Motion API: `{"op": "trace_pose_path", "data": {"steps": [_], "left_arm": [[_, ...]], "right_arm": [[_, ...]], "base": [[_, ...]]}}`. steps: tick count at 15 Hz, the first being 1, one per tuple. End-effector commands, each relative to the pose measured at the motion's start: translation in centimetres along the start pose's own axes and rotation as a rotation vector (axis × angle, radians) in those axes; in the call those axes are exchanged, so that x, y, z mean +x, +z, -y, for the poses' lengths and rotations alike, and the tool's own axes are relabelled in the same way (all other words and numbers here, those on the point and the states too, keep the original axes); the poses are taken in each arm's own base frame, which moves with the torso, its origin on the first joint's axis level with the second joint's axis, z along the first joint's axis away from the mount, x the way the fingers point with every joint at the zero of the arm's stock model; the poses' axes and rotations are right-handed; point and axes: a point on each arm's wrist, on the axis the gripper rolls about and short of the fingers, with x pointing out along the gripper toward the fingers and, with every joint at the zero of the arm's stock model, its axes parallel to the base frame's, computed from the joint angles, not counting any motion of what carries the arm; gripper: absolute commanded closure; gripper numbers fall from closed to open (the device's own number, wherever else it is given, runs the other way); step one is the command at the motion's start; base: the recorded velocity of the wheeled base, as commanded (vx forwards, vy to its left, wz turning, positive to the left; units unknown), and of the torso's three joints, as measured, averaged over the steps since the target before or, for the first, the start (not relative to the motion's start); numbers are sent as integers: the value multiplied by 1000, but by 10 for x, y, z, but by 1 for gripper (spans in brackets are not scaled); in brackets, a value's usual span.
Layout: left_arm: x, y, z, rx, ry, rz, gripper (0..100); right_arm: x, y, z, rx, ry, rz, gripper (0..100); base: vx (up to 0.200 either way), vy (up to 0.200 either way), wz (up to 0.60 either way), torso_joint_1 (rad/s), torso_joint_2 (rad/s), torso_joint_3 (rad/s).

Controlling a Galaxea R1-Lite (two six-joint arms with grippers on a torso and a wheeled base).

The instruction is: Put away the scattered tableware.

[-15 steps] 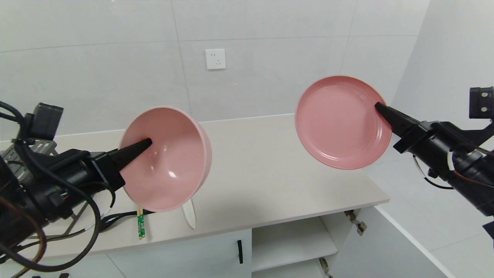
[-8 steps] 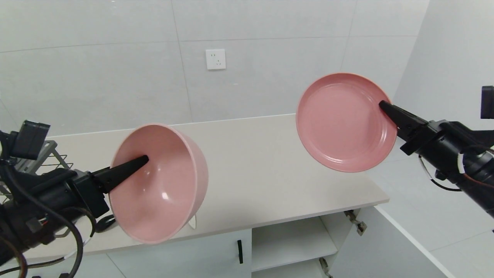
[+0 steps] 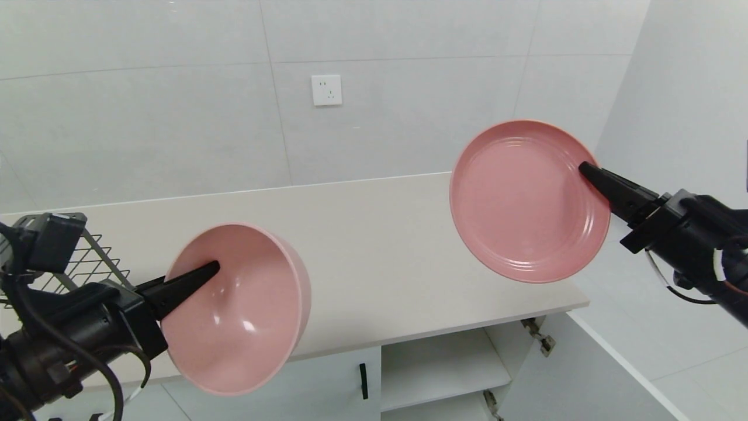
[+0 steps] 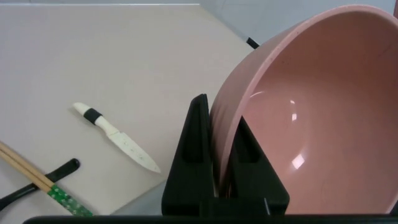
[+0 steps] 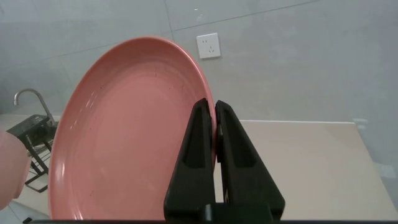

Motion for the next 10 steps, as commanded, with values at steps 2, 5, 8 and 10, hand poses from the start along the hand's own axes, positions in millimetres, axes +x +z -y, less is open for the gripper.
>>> {"op": "trace_pose_path", "data": {"steps": [2, 5, 8, 10], "left_arm": [[0, 3, 1, 14, -7, 25, 100], [1, 5, 1, 19, -1, 40, 100], [4, 2, -2, 40, 30, 25, 100], [11, 1, -5, 81, 38, 8, 100]], "right_arm": [[0, 0, 0, 1, 1, -1, 100], [1, -1, 0, 1, 1, -1, 100], [2, -4, 1, 4, 0, -14, 100], [4, -10, -2, 13, 16, -35, 100]], "base": [[0, 0, 0, 0, 0, 0], [-67, 0, 0, -1, 2, -1], [-133, 0, 0, 6, 2, 0], [0, 0, 0, 0, 0, 0]]}}
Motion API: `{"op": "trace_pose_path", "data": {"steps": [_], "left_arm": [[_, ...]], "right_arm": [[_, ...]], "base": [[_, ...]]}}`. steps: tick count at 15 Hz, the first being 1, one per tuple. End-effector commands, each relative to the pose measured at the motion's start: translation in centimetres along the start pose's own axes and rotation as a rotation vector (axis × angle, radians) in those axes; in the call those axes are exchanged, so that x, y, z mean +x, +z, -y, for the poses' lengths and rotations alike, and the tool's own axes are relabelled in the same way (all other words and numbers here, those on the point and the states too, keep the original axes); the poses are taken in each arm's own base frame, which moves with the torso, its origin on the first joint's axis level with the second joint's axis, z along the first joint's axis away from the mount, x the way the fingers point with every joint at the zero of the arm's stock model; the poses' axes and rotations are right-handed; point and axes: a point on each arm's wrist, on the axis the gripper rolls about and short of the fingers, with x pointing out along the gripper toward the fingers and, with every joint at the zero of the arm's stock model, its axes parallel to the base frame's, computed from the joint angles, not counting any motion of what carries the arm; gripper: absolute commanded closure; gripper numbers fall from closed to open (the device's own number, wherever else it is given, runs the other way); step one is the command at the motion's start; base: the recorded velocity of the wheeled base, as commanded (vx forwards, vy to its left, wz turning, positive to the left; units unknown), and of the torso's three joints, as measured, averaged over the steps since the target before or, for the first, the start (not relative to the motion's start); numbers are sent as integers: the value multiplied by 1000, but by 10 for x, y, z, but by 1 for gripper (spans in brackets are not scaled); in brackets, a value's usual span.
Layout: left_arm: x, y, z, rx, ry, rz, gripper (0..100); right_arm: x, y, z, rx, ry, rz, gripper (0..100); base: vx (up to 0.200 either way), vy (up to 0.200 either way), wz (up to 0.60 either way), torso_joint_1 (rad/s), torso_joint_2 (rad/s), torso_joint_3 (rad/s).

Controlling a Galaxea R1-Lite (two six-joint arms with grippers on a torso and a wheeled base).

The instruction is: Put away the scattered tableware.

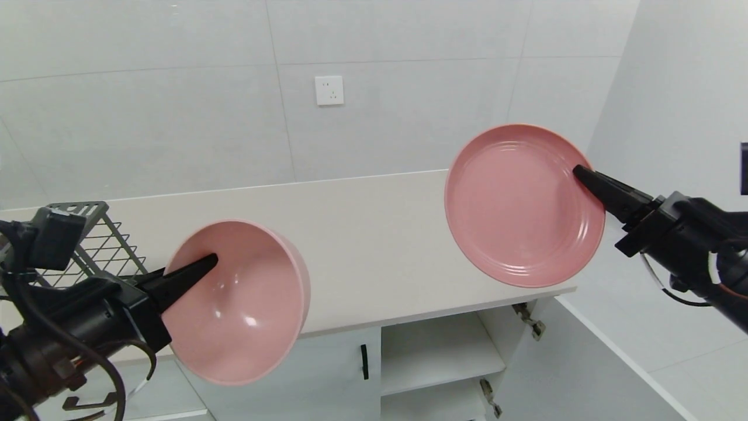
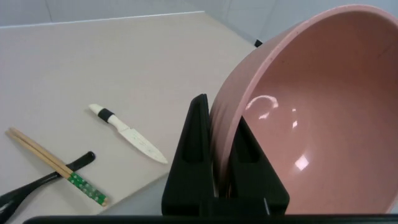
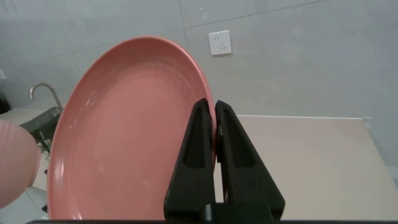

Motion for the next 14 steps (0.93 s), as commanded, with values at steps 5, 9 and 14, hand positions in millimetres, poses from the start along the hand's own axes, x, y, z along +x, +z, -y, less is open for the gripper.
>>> {"op": "trace_pose_path", "data": {"steps": [5, 9, 14], "left_arm": [[30, -9, -9, 7, -5, 10, 100], [35, -18, -12, 8, -6, 18, 100], [44, -27, -14, 1, 70, -13, 100]], "right_arm": [[-25, -35, -17, -30, -197, -125, 100], [-40, -52, -8, -267, -294, -255, 100], [-32, -50, -12, -182, -275, -216, 100]], "base": [[0, 0, 0, 0, 0, 0], [0, 0, 0, 0, 0, 0], [0, 0, 0, 0, 0, 0]]}}
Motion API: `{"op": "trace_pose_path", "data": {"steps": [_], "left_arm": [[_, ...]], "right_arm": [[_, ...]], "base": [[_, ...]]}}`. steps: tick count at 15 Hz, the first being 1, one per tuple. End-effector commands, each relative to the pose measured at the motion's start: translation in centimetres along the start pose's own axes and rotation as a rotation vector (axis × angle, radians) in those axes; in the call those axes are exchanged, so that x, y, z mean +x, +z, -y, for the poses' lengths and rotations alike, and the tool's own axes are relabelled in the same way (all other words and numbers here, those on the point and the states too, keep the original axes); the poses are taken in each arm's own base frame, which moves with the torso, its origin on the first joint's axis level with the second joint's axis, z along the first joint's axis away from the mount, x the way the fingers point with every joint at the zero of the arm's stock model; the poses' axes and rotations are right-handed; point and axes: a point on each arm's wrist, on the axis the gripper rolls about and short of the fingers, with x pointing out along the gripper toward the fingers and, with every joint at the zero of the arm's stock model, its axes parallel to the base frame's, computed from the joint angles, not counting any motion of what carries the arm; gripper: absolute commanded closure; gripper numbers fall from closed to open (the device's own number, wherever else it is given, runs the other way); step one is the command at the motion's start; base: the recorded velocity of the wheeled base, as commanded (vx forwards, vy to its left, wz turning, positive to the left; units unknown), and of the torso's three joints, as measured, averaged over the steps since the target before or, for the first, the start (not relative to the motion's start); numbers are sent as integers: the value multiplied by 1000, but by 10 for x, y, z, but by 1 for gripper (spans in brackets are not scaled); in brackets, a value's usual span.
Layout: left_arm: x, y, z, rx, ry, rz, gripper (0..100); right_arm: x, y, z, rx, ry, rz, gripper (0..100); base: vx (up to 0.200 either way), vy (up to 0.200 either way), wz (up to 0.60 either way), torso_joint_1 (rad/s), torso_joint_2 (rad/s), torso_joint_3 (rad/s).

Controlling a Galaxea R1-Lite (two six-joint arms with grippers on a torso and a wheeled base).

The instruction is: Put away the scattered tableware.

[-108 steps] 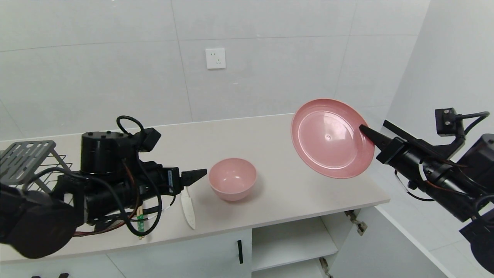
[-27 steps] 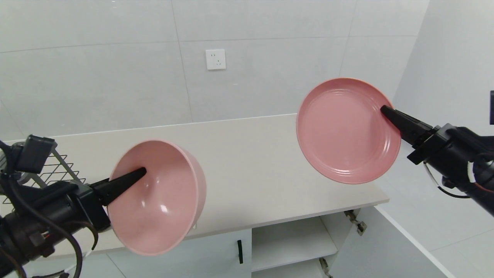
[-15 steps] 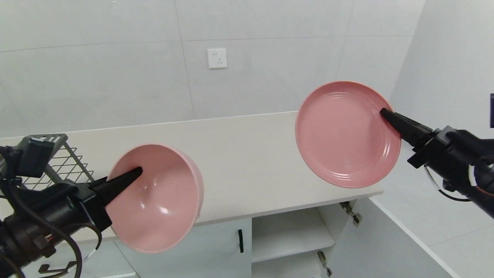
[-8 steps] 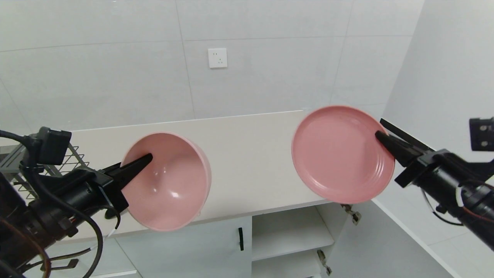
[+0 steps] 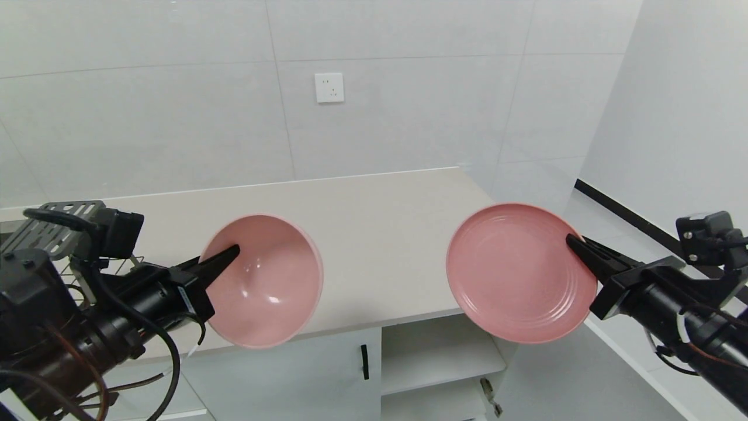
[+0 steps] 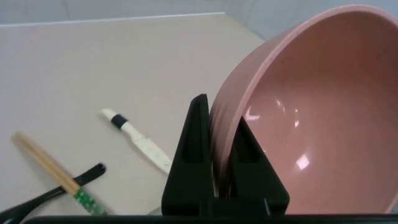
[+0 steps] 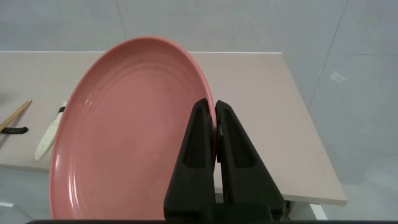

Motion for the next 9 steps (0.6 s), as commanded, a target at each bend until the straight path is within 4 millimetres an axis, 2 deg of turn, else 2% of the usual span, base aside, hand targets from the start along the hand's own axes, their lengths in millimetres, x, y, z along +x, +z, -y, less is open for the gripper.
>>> {"op": "trace_pose_path", "data": {"steps": [1, 3, 6, 9], "left_arm": [[9, -12, 3, -4, 37, -48, 100], [12, -15, 6, -4, 46, -62, 100], [10, -22, 20, 4, -24, -92, 100], [12, -27, 20, 4, -21, -116, 100]], "right_arm": [[1, 0, 0, 0, 2, -1, 100], [1, 0, 1, 0, -3, 1, 100], [3, 2, 2, 0, -11, 11, 100], [3, 1, 2, 0, -11, 7, 100]], "base": [[-200, 0, 0, -2, 2, 2], [-200, 0, 0, 12, 7, 0], [0, 0, 0, 0, 0, 0], [0, 0, 0, 0, 0, 0]]}}
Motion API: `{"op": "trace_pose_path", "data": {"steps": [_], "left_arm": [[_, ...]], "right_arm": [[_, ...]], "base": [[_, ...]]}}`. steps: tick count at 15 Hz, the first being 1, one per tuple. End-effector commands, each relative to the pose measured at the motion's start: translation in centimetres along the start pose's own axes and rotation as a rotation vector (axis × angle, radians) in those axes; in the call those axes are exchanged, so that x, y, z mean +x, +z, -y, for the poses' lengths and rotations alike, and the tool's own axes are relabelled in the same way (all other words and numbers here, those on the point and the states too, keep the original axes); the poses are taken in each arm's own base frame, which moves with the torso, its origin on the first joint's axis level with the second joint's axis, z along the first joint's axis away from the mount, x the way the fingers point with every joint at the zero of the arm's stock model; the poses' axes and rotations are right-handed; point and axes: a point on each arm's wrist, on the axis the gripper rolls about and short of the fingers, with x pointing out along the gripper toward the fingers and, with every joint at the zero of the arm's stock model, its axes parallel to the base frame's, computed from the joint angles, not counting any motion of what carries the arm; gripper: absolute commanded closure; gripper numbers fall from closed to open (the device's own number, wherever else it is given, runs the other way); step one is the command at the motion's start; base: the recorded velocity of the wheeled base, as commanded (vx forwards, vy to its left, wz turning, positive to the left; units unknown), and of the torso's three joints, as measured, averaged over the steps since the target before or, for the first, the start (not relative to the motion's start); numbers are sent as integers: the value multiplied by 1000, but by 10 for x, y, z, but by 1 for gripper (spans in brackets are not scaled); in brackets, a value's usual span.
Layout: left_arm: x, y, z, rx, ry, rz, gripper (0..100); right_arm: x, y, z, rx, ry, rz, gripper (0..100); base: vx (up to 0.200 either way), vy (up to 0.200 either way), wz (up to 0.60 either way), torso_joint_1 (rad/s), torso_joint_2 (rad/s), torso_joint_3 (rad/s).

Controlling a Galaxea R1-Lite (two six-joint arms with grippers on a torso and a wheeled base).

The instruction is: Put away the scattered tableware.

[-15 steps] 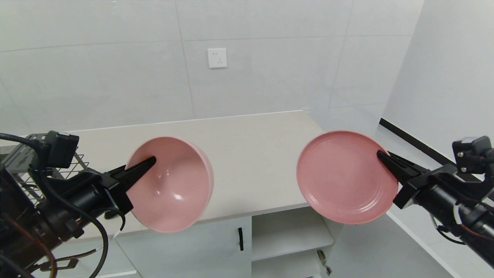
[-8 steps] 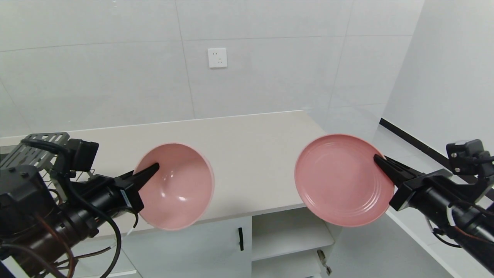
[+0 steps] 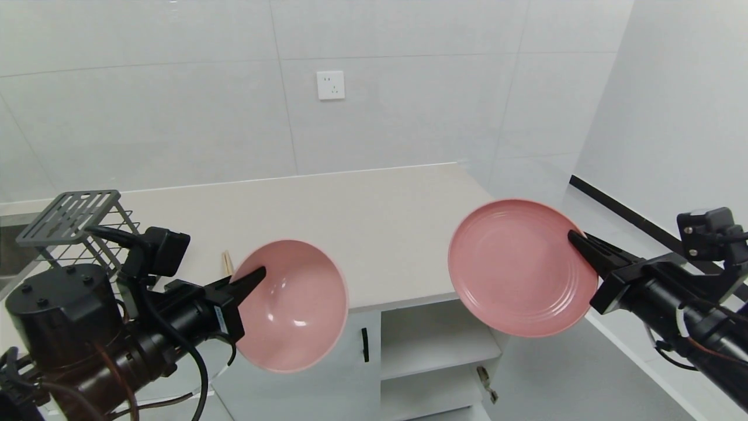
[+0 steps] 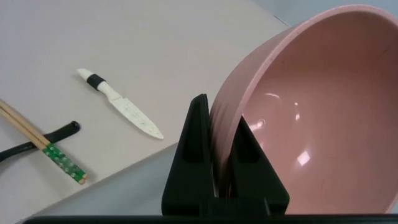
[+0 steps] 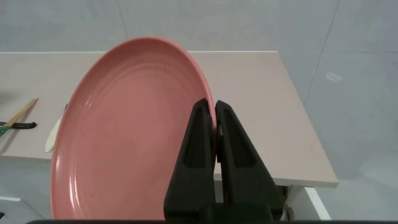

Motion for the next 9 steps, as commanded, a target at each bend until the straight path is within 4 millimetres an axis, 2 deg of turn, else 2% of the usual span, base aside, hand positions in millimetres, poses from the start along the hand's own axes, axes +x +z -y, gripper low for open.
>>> {"op": "trace_pose_path", "data": {"steps": [1, 5, 8, 9], "left_arm": [[2, -7, 0, -1, 0, -33, 100], [-5, -13, -1, 3, -10, 21, 100], [-11, -21, -4, -1, -2, 34, 100], [-7, -26, -5, 0, 7, 9, 100]], "right_arm": [[1, -2, 0, -1, 0, -7, 100], [0, -3, 0, -2, 0, -13, 100], [-1, -3, 0, -7, 0, -18, 100], [-2, -5, 0, -10, -1, -28, 100]], "base": [[0, 0, 0, 0, 0, 0], [0, 0, 0, -156, 311, 151], [0, 0, 0, -54, 107, 54], [0, 0, 0, -61, 134, 80]]}}
